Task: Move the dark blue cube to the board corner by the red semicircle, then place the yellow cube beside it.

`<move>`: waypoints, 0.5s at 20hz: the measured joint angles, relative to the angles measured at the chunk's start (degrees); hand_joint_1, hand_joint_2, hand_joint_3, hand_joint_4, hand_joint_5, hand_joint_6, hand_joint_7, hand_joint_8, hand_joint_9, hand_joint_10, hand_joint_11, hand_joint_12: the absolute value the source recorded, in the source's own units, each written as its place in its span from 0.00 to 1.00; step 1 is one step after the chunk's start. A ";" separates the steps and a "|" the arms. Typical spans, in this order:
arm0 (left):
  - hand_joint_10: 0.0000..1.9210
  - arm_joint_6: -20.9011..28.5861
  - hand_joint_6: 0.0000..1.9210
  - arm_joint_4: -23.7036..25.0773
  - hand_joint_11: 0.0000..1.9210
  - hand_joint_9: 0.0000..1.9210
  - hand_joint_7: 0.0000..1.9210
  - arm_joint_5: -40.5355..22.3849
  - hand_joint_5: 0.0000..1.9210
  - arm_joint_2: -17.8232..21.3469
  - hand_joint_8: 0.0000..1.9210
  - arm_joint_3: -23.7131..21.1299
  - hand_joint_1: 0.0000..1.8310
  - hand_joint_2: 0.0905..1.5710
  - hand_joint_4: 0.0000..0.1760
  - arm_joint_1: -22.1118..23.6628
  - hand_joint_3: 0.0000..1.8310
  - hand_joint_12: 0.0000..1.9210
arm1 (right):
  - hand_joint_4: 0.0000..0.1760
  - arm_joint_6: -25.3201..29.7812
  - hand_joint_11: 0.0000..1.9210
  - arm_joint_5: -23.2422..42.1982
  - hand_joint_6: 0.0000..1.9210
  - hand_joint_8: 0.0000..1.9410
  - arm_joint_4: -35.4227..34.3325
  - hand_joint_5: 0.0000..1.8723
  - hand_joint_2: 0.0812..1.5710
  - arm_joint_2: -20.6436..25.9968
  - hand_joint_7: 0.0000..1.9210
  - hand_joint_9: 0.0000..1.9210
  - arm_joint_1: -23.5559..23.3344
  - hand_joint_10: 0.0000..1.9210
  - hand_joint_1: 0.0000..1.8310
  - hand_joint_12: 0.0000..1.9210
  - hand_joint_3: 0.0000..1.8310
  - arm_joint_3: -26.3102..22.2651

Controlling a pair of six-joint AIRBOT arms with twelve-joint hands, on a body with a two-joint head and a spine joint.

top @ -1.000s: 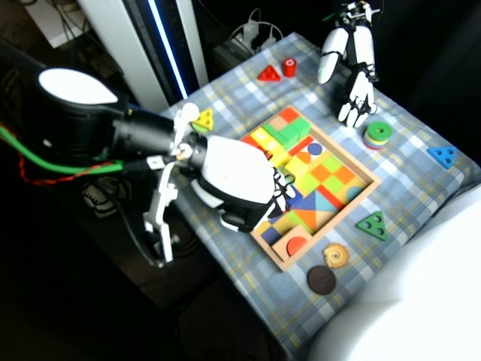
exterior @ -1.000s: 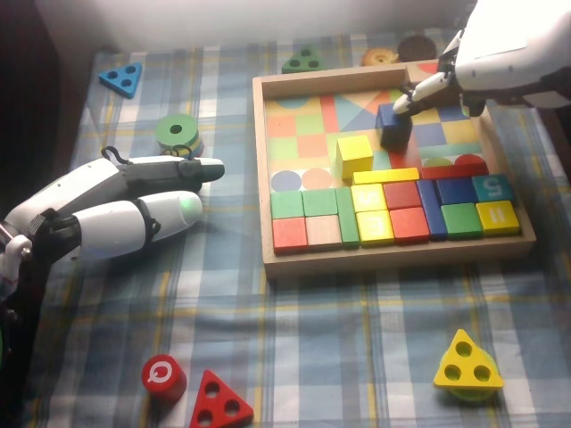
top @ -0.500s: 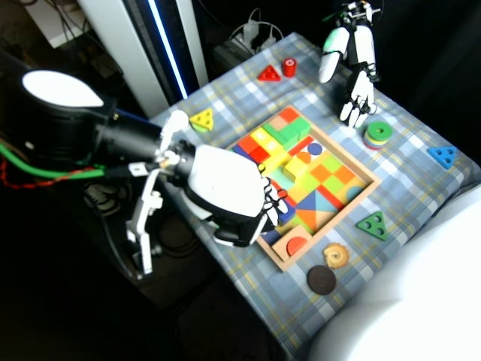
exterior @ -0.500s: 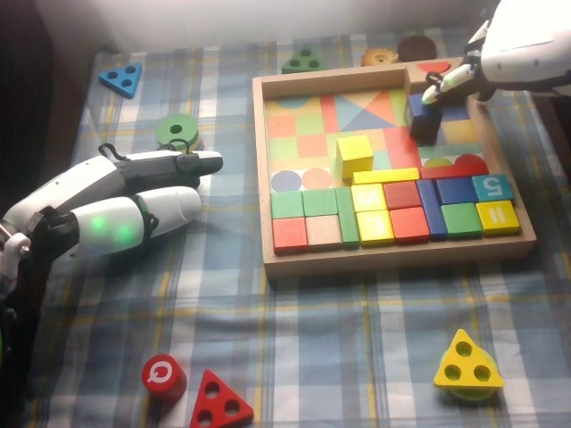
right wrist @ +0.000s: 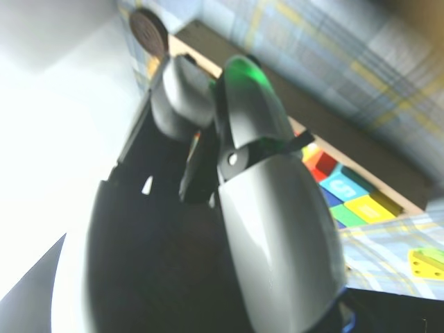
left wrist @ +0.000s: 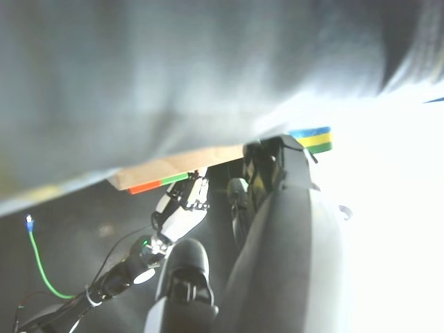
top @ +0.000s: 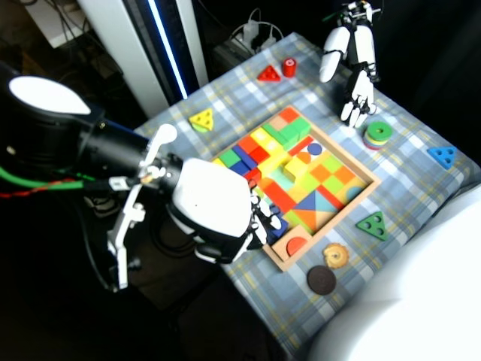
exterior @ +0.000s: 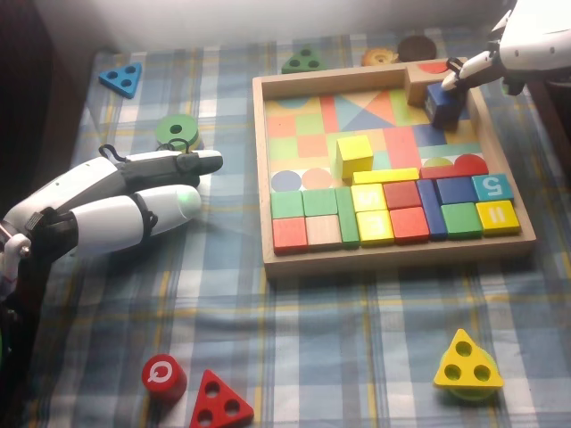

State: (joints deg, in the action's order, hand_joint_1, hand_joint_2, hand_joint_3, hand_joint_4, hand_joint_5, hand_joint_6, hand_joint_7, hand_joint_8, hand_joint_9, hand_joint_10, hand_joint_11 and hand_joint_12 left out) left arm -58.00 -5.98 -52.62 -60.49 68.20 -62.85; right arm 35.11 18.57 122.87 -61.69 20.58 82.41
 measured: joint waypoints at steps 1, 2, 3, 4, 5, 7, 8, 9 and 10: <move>0.00 0.00 0.00 0.00 0.07 0.19 0.17 -0.02 0.21 0.00 0.00 0.00 0.13 0.84 0.32 0.00 0.00 0.24 | 0.00 0.02 0.73 -0.11 0.00 1.00 0.09 0.22 0.74 -0.07 0.51 0.67 0.00 1.00 0.91 1.00 0.00 0.00; 0.00 0.02 0.00 -0.02 0.07 0.19 0.17 0.00 0.21 0.00 0.00 0.00 0.14 0.84 0.31 0.02 0.00 0.23 | 0.00 0.02 0.73 -0.11 0.00 1.00 0.20 0.22 0.74 -0.13 0.51 0.67 0.00 1.00 0.90 1.00 0.00 0.13; 0.00 0.04 0.00 -0.02 0.06 0.18 0.17 0.00 0.21 0.00 0.00 0.00 0.15 0.84 0.33 0.00 0.00 0.23 | 0.00 0.07 0.73 -0.15 0.00 1.00 0.17 0.22 0.74 -0.20 0.49 0.66 0.00 1.00 0.91 1.00 0.00 0.44; 0.00 0.04 0.00 -0.02 0.07 0.18 0.17 -0.02 0.21 0.00 0.00 0.00 0.15 0.84 0.32 0.00 0.00 0.23 | 0.00 0.04 0.72 -0.28 0.00 1.00 0.17 0.23 0.74 -0.20 0.49 0.65 0.04 1.00 0.91 1.00 0.00 0.48; 0.00 0.04 0.00 -0.02 0.07 0.18 0.17 0.00 0.21 0.00 0.00 0.00 0.15 0.84 0.32 0.00 0.00 0.23 | 0.00 0.11 0.65 -0.33 0.00 0.88 0.17 0.22 0.80 -0.20 0.35 0.57 0.13 1.00 0.75 1.00 0.02 0.59; 0.00 0.04 0.00 0.00 0.06 0.17 0.16 0.00 0.20 0.00 0.00 0.00 0.12 0.85 0.35 0.00 0.00 0.22 | 0.00 0.63 0.67 -0.39 0.00 1.00 -0.07 0.22 0.76 -0.04 0.41 0.60 0.48 1.00 0.90 1.00 0.00 0.59; 0.00 0.04 0.00 0.00 0.06 0.17 0.16 0.02 0.20 0.00 0.00 0.00 0.12 0.84 0.35 0.00 0.00 0.22 | 0.00 0.72 0.70 -0.50 0.00 1.00 -0.04 0.22 0.75 0.04 0.47 0.63 0.50 1.00 0.89 1.00 0.00 0.59; 0.00 0.07 0.00 0.02 0.07 0.18 0.16 0.07 0.20 0.00 0.00 0.00 0.13 0.84 0.32 0.00 0.00 0.22 | 0.00 0.81 0.71 -0.72 0.00 1.00 -0.09 0.22 0.74 0.20 0.51 0.64 0.85 1.00 0.89 1.00 0.00 0.59; 0.00 0.09 0.00 0.04 0.07 0.18 0.16 0.07 0.21 0.00 0.00 0.00 0.14 0.84 0.32 0.00 0.00 0.22 | 0.00 1.05 0.71 -0.81 0.00 1.00 -0.28 0.22 0.74 0.28 0.53 0.65 1.16 1.00 0.90 1.00 0.00 0.57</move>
State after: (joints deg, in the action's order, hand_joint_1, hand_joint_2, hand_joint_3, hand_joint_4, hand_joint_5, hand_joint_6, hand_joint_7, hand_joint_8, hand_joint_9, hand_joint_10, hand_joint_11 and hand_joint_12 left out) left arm -57.91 -5.93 -52.56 -60.49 68.20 -62.85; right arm 36.16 17.76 122.58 -61.41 21.74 82.98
